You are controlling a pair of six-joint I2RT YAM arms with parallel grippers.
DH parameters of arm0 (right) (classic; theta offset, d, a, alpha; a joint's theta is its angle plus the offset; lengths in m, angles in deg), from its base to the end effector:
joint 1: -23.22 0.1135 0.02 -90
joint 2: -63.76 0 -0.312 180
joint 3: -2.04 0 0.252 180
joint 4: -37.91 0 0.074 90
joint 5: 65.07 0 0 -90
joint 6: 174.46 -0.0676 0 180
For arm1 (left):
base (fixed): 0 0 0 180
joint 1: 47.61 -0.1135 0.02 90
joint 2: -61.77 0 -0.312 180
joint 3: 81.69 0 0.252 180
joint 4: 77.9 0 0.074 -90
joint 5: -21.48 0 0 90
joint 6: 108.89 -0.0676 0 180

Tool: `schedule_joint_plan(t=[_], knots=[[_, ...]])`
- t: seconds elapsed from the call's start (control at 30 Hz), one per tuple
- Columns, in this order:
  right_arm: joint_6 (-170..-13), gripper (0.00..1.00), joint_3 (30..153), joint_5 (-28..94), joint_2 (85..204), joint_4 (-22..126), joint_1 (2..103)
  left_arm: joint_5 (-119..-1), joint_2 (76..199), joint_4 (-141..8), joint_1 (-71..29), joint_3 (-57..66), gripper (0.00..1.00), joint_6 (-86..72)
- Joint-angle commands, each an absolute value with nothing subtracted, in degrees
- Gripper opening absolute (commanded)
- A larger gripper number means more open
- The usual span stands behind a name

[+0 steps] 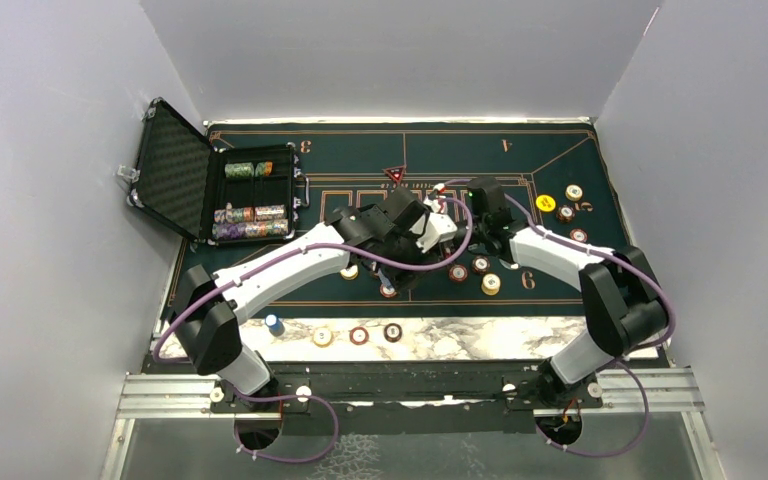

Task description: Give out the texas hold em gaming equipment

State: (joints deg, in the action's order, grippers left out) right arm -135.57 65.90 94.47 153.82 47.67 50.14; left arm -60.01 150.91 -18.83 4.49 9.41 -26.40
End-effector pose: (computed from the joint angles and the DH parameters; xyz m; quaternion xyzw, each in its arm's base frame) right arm 0.2615 0.2038 0.2569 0.1000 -0.7698 -0.6297 0.0299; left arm 0.2032 -0.2773 0.3158 0.4936 0.8195 -0.1729 0.2342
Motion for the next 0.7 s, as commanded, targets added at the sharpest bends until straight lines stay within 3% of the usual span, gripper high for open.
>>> schedule_joint_plan(t=[0.0,0.13,0.4,0.67], knots=[[-136.1,0.44,67.6,96.0,156.3,43.9,50.6,-64.2,148.9,-22.6,4.1,8.2,0.0,-25.3],[-136.2,0.57,67.8,96.2,157.1,43.8,50.6,-64.1,148.9,-23.4,4.1,7.6,0.0,-25.6],[-135.5,0.75,67.9,93.3,157.1,46.1,50.6,-64.2,148.4,-23.8,4.1,6.0,0.0,-25.4],[-134.6,0.78,66.8,93.7,159.6,44.2,50.5,-65.8,150.7,-20.9,4.1,6.4,0.0,-25.3]])
